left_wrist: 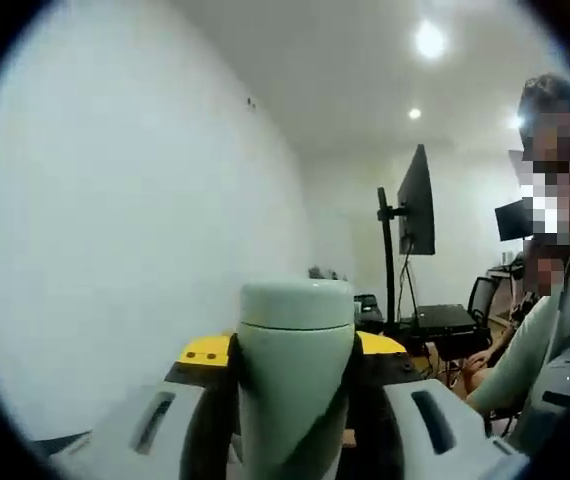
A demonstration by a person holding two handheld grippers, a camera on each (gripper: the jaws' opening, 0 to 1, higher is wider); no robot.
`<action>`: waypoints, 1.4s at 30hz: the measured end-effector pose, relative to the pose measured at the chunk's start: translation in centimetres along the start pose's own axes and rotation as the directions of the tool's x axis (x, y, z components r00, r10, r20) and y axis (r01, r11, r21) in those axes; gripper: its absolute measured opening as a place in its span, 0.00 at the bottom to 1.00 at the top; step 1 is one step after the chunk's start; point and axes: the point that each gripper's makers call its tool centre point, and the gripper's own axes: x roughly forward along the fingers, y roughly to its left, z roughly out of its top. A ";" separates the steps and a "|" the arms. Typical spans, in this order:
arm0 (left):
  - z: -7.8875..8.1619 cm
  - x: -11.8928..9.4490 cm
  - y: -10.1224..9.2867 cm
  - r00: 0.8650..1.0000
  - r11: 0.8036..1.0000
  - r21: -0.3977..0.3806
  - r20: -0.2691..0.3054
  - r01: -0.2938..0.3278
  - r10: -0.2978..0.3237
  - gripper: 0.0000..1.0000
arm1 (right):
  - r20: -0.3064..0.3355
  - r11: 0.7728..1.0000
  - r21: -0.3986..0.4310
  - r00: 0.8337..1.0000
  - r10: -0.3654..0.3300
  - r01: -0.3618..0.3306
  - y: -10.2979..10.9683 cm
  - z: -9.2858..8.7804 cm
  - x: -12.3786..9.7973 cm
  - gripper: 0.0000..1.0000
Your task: Assemble the cup parts correctly, then place the assembled cup into the box.
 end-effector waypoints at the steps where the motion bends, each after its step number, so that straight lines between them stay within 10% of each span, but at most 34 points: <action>1: -0.2 0.2 0.0 1.000 1.000 -0.004 -0.001 0.003 -0.003 0.40 | -0.004 1.000 -0.003 1.000 0.000 0.000 0.0 0.0 0.0 0.51; 11: -2.7 3.3 -1.1 0.998 0.995 -0.080 0.029 0.056 -0.054 0.39 | -0.017 1.000 -0.006 1.000 -0.001 0.001 0.1 -0.1 0.0 0.51; 25: -4.4 4.0 2.0 0.996 0.992 -0.119 0.083 0.047 -0.037 0.39 | -0.025 1.000 -0.020 1.000 0.003 -0.003 0.3 -0.2 0.2 0.51; 42: -3.8 4.3 5.2 0.985 0.997 -0.067 0.169 0.024 -0.013 0.39 | -0.023 1.000 -0.029 1.000 -0.001 0.000 0.7 -0.2 0.4 0.51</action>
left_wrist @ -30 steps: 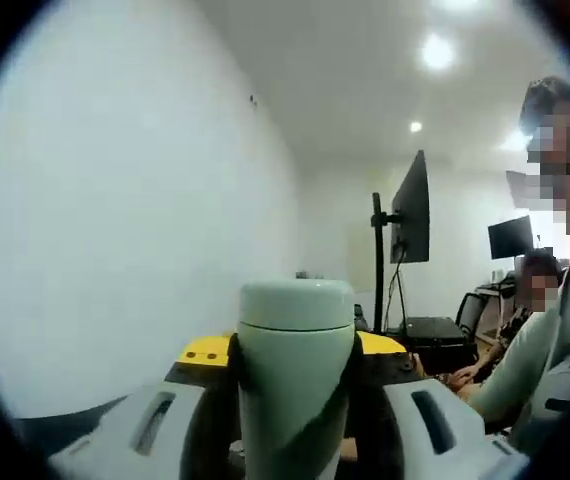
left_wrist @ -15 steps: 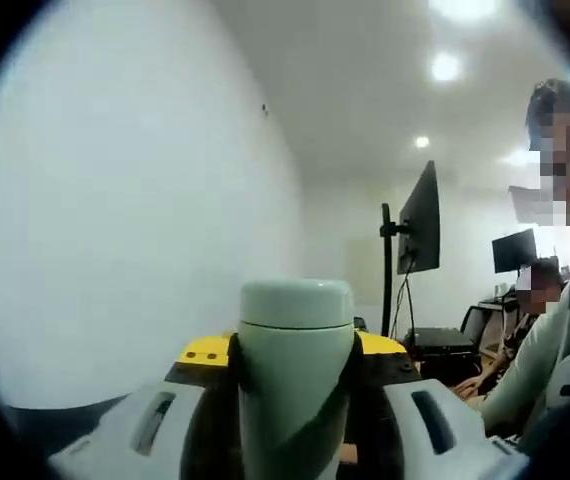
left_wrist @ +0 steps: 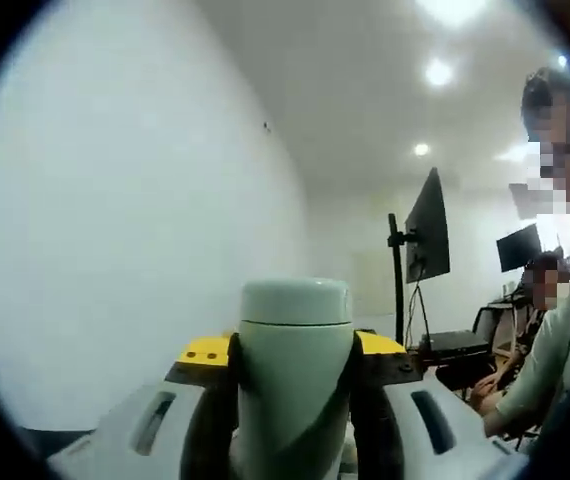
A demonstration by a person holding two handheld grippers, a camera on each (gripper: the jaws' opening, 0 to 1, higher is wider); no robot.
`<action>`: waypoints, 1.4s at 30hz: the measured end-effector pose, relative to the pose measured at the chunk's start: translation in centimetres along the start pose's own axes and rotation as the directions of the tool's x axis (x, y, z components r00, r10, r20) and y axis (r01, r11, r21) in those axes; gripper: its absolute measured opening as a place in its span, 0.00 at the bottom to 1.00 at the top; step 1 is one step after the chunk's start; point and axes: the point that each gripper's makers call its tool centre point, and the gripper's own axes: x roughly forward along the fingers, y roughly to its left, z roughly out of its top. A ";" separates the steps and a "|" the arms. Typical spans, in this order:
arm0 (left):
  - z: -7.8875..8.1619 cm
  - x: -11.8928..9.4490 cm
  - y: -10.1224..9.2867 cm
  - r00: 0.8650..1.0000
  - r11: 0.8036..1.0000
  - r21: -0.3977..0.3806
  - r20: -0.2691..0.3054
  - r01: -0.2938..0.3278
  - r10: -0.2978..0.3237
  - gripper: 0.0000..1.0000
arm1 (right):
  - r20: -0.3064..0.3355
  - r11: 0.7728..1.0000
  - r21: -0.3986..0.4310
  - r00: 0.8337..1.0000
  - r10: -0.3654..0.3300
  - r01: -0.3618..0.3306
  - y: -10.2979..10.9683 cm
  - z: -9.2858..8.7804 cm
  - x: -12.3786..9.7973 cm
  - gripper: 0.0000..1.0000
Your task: Assemble the cup parts correctly, then place the assembled cup into the box.
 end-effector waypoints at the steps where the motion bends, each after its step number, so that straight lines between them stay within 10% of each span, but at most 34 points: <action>1: -0.1 0.0 0.2 1.000 1.000 -0.002 0.002 -0.002 0.002 0.39 | 0.000 1.000 -0.001 1.000 -0.001 0.001 0.0 0.0 0.0 0.51; 33: -5.8 -3.7 0.8 0.997 1.000 -0.004 -0.077 -0.020 0.020 0.40 | 0.004 1.000 -0.020 1.000 -0.001 0.001 0.1 0.1 0.1 0.51; 42: -8.8 -3.7 0.5 0.981 0.999 0.029 -0.193 -0.017 0.022 0.40 | 0.002 1.000 -0.023 1.000 -0.001 0.001 0.2 0.1 0.0 0.51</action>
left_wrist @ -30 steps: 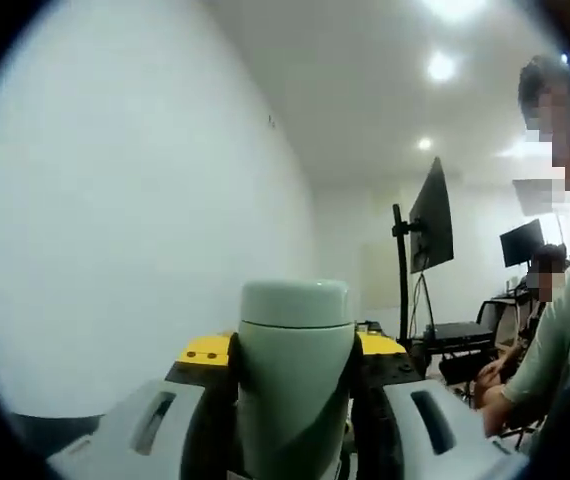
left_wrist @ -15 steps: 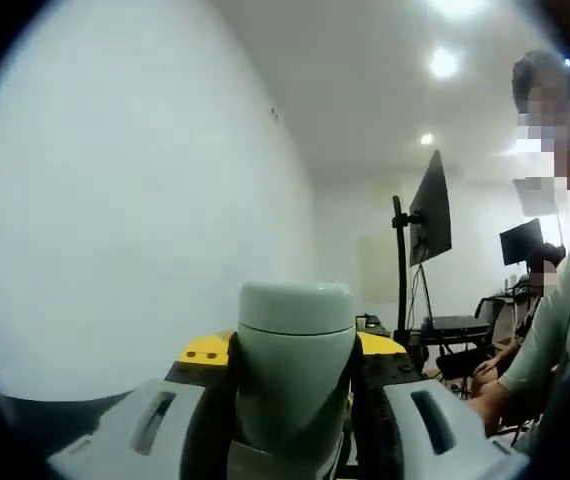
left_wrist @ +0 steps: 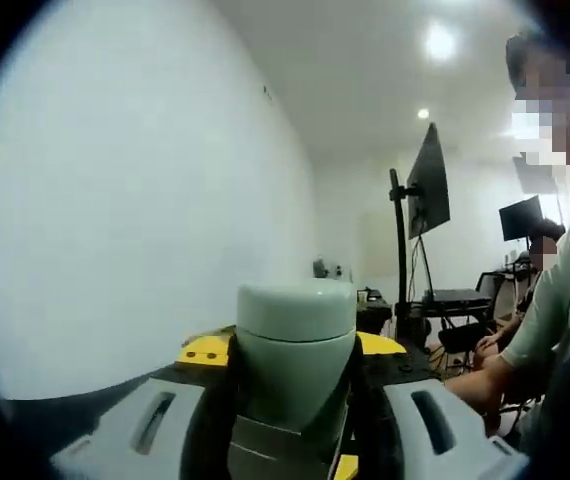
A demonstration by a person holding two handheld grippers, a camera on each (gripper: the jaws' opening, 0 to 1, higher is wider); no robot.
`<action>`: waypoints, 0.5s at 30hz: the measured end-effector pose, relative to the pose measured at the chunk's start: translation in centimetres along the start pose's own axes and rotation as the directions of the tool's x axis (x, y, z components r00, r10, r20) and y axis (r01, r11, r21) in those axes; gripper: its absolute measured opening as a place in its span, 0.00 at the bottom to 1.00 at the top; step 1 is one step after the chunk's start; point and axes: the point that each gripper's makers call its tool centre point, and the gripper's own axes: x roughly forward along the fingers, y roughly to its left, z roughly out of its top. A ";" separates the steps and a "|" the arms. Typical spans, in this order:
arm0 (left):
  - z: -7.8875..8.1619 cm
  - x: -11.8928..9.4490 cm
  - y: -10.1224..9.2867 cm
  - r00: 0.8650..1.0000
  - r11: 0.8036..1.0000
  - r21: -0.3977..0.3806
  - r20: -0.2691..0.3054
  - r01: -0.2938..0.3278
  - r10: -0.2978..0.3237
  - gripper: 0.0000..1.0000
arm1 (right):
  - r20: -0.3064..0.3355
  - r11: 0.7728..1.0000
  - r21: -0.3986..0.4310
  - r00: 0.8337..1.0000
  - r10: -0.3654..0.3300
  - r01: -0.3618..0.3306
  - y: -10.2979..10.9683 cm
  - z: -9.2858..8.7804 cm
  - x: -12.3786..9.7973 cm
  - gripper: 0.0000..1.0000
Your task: Assemble the cup parts correctly, then place the assembled cup into the box.
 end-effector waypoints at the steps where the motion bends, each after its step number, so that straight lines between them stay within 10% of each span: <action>1: -0.2 0.0 0.1 1.000 1.000 -0.001 -0.004 -0.001 0.001 0.40 | 0.001 1.000 0.002 1.000 -0.001 0.001 0.0 0.0 0.0 0.51; 15: -1.0 0.0 0.1 0.999 1.000 -0.002 -0.043 0.002 -0.003 0.40 | -0.001 1.000 0.008 1.000 -0.006 0.006 0.0 0.0 -0.1 0.51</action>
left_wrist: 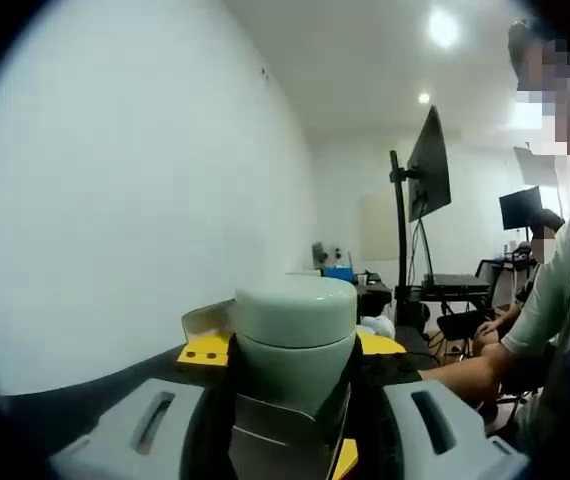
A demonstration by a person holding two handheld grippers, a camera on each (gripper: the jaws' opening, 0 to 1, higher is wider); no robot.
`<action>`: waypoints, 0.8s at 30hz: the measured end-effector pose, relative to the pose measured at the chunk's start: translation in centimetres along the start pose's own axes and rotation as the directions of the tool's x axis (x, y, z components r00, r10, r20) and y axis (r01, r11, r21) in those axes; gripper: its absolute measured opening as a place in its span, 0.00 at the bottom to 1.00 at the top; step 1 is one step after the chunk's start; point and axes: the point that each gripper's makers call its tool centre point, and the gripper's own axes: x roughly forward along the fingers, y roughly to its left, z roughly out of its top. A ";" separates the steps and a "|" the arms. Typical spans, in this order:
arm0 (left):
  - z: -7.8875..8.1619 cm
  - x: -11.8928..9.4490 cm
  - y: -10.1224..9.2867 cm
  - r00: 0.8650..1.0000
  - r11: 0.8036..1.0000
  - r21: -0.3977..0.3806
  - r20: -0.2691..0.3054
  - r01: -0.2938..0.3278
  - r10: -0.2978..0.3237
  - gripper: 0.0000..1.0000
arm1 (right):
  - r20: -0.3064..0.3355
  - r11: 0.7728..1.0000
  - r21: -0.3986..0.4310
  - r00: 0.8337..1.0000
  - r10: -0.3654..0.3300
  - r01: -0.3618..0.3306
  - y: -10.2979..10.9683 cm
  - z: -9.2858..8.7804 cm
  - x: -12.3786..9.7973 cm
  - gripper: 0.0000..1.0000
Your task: Assemble the cup parts correctly, then place the assembled cup into the box.
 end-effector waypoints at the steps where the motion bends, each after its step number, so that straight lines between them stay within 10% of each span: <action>1: 0.0 -0.1 0.0 1.000 1.000 -0.008 0.003 0.001 -0.001 0.40 | -0.001 1.000 0.000 1.000 0.000 0.000 0.0 0.0 0.0 0.51; 23: 0.0 -0.8 -0.2 1.000 1.000 0.016 -0.028 0.005 -0.005 0.37 | -0.003 1.000 -0.004 1.000 -0.004 0.004 0.1 0.0 0.0 0.51; 24: 0.9 -0.8 0.0 0.999 1.000 -0.001 0.031 -0.018 0.018 0.28 | -0.003 1.000 -0.002 1.000 -0.005 0.005 0.1 0.0 0.0 0.51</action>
